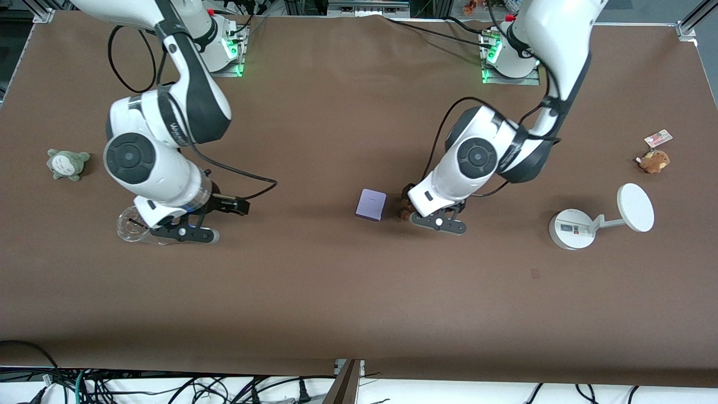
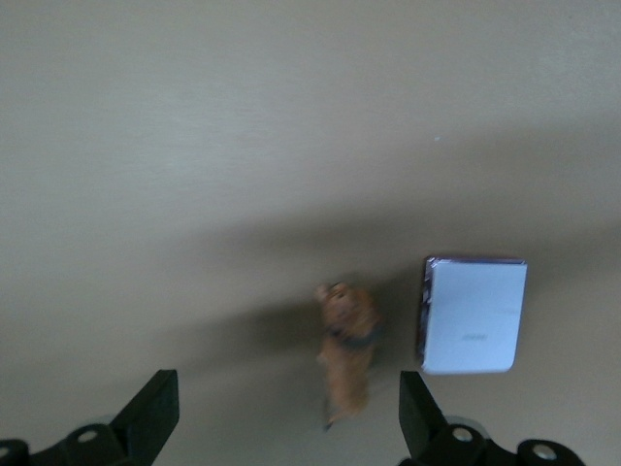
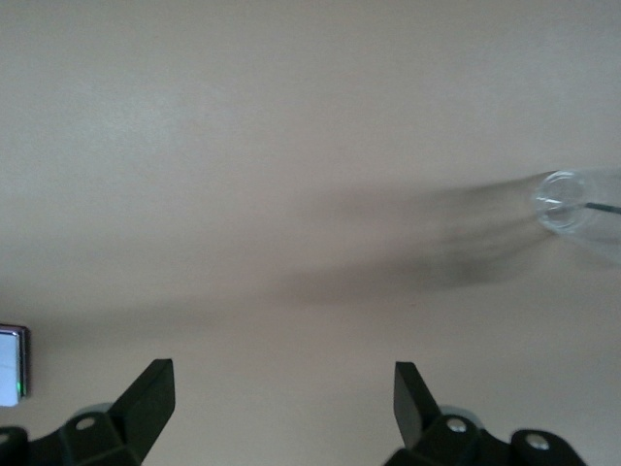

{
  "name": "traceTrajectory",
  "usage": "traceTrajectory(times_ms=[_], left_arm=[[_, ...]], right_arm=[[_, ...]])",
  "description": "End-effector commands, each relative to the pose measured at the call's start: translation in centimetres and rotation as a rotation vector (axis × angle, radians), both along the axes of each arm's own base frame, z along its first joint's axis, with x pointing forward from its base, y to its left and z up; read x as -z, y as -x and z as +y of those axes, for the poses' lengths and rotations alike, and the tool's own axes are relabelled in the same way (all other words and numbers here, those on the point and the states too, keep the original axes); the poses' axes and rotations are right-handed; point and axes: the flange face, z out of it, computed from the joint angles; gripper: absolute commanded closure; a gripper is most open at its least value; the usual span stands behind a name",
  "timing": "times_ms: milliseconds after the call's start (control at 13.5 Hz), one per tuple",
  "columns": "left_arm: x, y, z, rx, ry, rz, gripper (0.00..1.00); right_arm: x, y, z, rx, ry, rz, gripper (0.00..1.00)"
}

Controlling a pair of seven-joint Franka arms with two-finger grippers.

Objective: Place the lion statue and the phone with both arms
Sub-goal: 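Grasp the lion statue with the left gripper while the right gripper approaches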

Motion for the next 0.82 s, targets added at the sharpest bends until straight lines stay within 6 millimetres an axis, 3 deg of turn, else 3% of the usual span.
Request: traceTrajectory(times_ms=[0, 149, 223, 297, 371, 446, 594, 743], left_arm=[[4.5, 2.0, -4.0, -0.023, -0.030, -0.029, 0.00], [6.3, 2.3, -4.5, 0.000, -0.086, -0.081, 0.00], [6.6, 2.4, -4.7, -0.004, -0.089, -0.084, 0.07], [6.5, 2.4, -4.6, -0.004, -0.089, -0.084, 0.37], [6.5, 2.6, -4.8, -0.003, -0.094, -0.080, 0.58], [6.5, 2.5, -4.6, -0.004, -0.097, -0.076, 0.72], [6.8, 2.7, -4.5, 0.000, -0.105, -0.066, 0.90], [6.0, 2.7, -3.4, 0.007, -0.149, -0.026, 1.00]], right_arm=[[0.5, -0.2, 1.1, 0.016, -0.013, -0.005, 0.00], [1.3, -0.2, 1.9, 0.009, -0.014, -0.006, 0.00], [1.8, -0.3, 2.3, 0.029, -0.014, -0.012, 0.00], [2.3, -0.2, 3.1, 0.050, -0.016, -0.024, 0.00], [2.8, 0.1, 4.3, 0.058, -0.016, -0.028, 0.00], [3.5, 0.4, 5.3, 0.061, -0.015, -0.028, 0.00], [4.3, 0.5, 6.3, 0.086, -0.015, -0.034, 0.00], [5.3, 1.0, 7.6, 0.076, -0.011, -0.026, 0.00]])
